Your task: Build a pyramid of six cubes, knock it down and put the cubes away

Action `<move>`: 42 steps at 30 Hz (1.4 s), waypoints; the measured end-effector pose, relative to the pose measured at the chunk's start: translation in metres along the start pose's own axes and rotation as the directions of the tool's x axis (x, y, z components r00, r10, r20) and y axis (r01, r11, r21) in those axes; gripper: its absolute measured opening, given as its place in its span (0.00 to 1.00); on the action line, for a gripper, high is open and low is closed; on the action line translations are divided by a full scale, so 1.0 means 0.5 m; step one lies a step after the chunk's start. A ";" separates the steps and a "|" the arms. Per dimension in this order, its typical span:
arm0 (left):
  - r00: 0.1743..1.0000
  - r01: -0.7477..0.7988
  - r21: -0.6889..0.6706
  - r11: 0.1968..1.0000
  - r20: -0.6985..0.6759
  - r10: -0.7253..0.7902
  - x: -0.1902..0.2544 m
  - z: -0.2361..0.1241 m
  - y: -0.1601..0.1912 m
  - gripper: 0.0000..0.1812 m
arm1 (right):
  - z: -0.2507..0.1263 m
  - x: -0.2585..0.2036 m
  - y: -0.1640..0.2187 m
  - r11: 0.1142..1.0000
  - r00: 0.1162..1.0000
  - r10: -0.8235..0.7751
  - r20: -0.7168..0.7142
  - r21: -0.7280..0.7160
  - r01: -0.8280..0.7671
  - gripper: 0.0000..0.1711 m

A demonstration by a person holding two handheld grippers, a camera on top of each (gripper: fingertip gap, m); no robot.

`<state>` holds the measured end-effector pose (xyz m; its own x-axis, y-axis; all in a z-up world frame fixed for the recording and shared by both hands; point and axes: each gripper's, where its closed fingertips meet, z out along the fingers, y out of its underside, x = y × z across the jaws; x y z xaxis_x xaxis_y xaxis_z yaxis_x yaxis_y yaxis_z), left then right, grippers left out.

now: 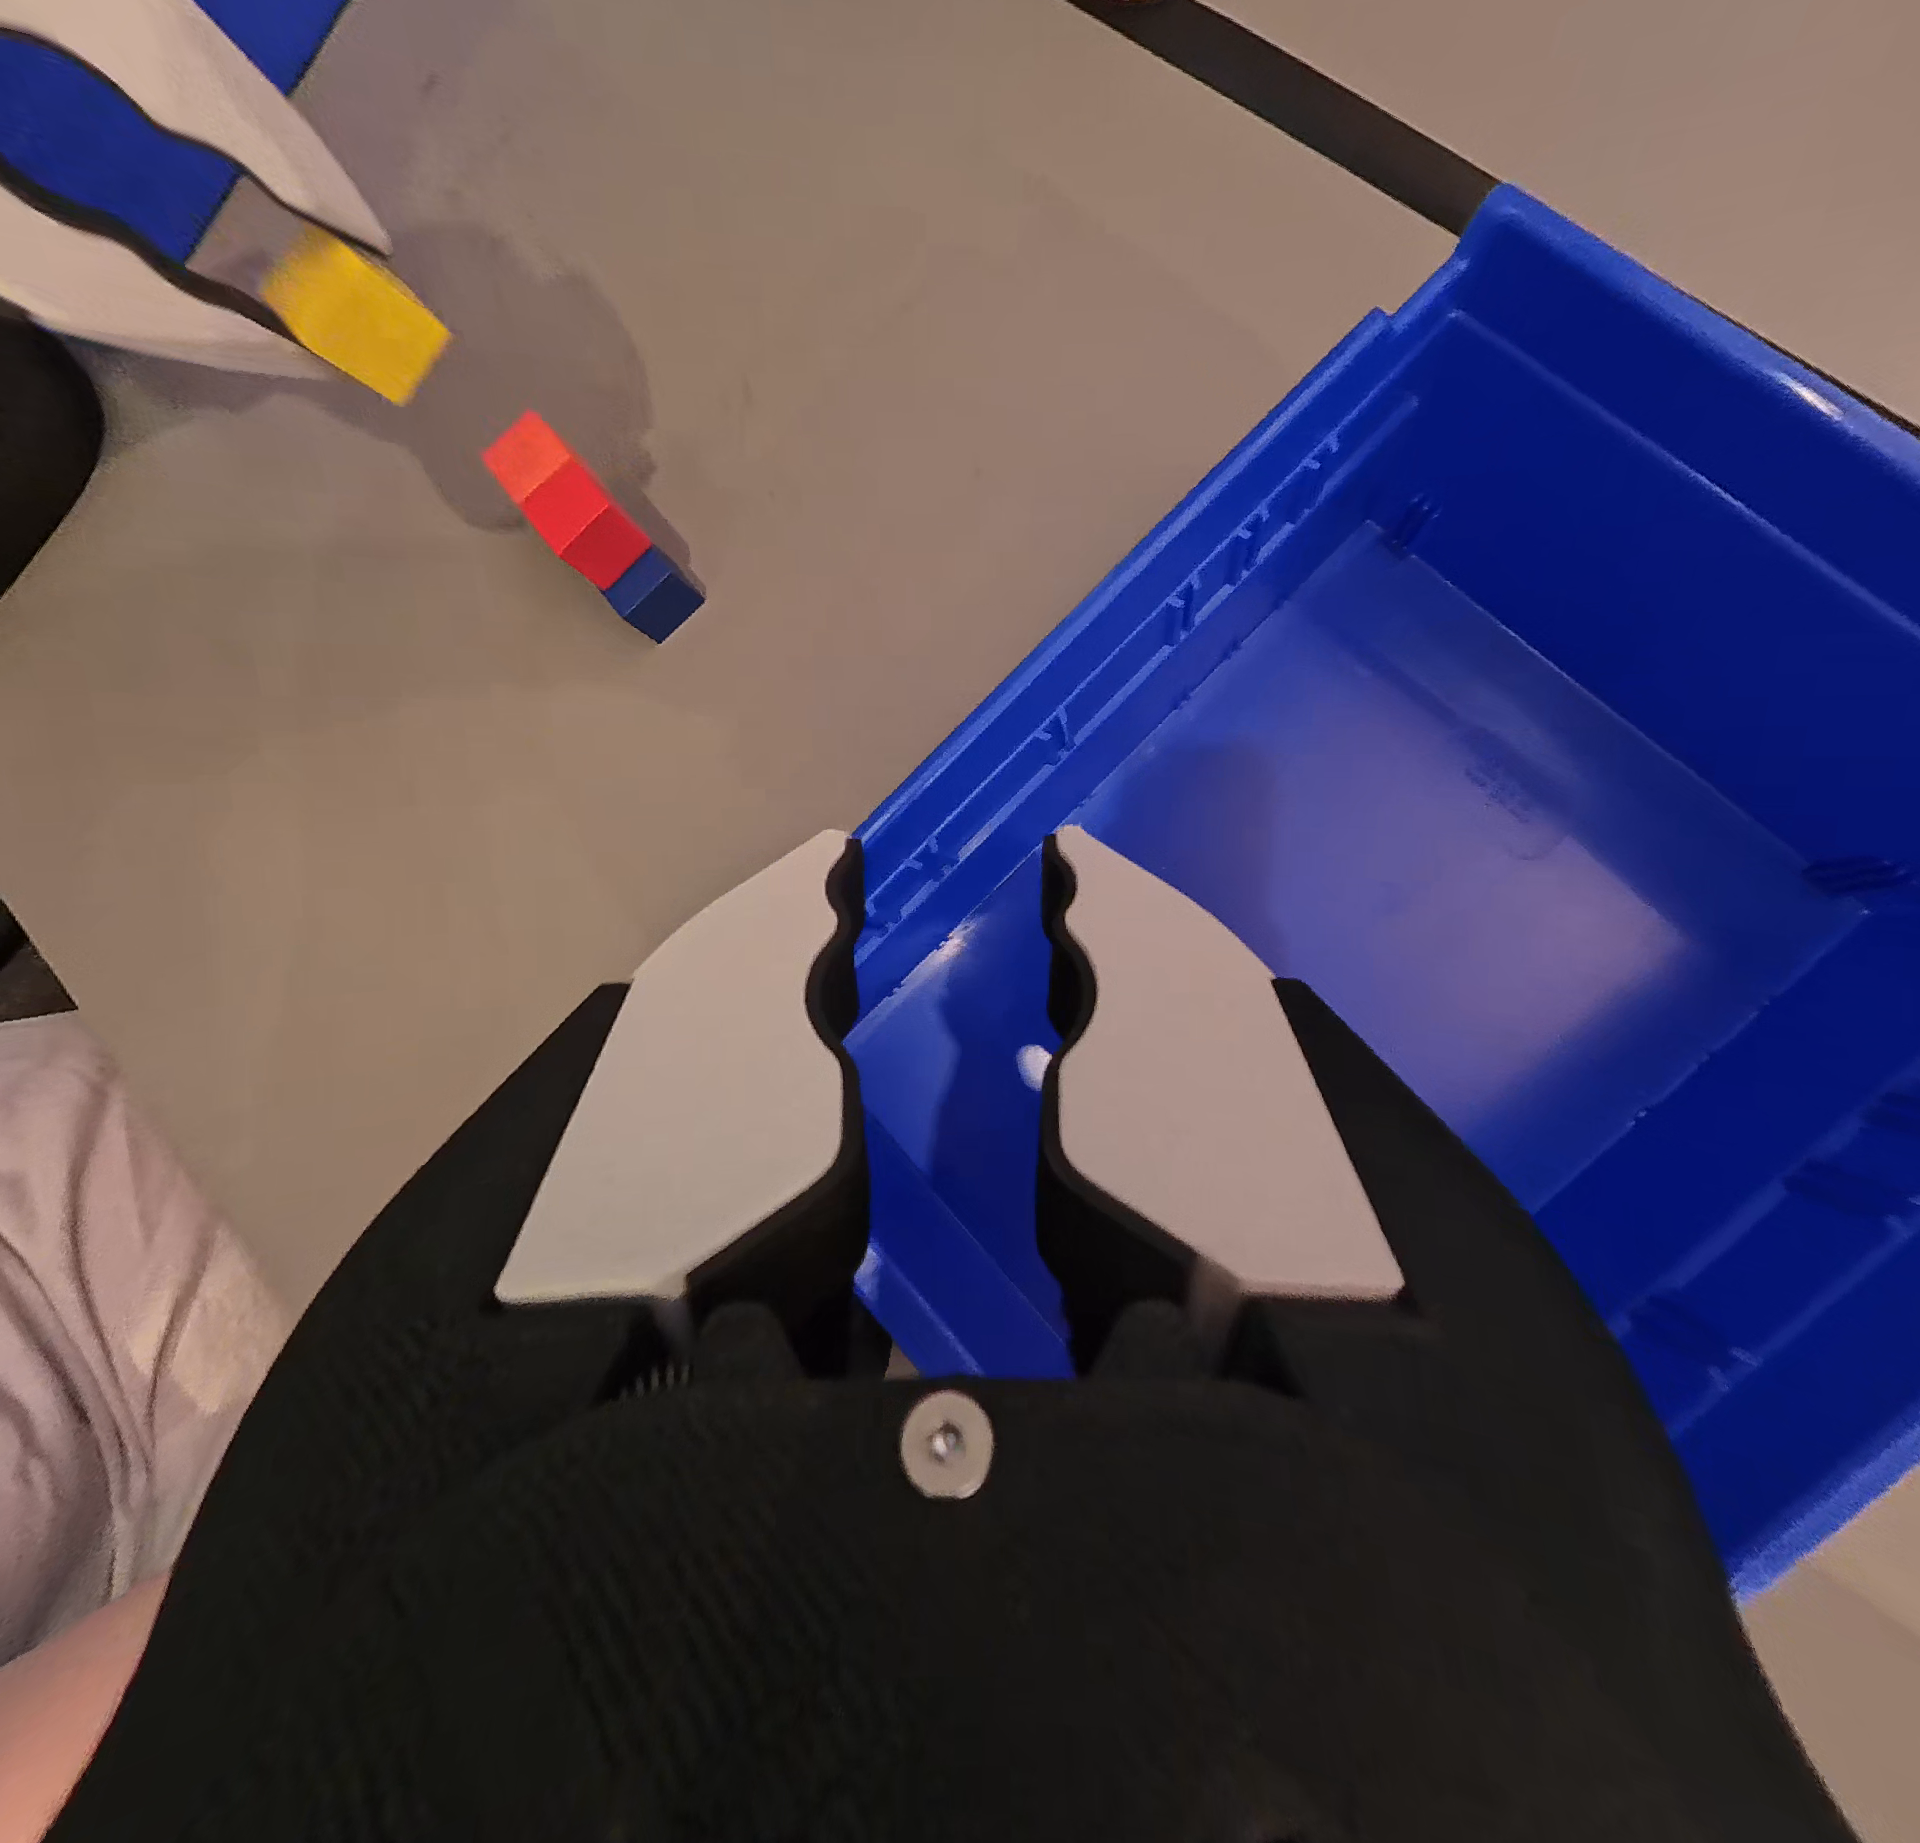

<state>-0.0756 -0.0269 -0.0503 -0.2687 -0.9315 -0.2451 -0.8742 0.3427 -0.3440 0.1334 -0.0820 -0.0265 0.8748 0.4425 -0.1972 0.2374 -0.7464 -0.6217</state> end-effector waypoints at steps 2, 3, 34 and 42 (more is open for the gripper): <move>1.000 -0.029 -0.043 0.999 -0.003 0.029 0.005 0.029 -0.001 0.15 | 0.001 -0.001 0.001 1.000 1.000 -0.005 0.003 -0.003 0.005 0.20; 0.999 -0.031 -0.053 0.998 -0.017 0.030 0.009 0.040 -0.002 0.15 | 0.001 -0.001 0.000 1.000 1.000 -0.006 0.005 -0.002 0.006 0.20; 0.997 -0.010 -0.037 0.999 -0.082 0.007 0.018 0.072 -0.004 0.21 | 0.003 -0.004 0.001 1.000 1.000 -0.016 0.018 -0.009 0.017 0.20; 0.985 0.006 0.271 0.963 0.167 -0.053 -0.037 -0.168 -0.085 0.22 | -0.034 -0.065 -0.062 0.983 0.990 -0.143 0.022 0.122 0.139 0.19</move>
<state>-0.0675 -0.0347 0.0449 -0.1511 -0.9149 -0.3743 -0.7333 0.3577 -0.5783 0.1048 -0.0816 0.0120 0.8226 0.5551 -0.1231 0.3033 -0.6115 -0.7308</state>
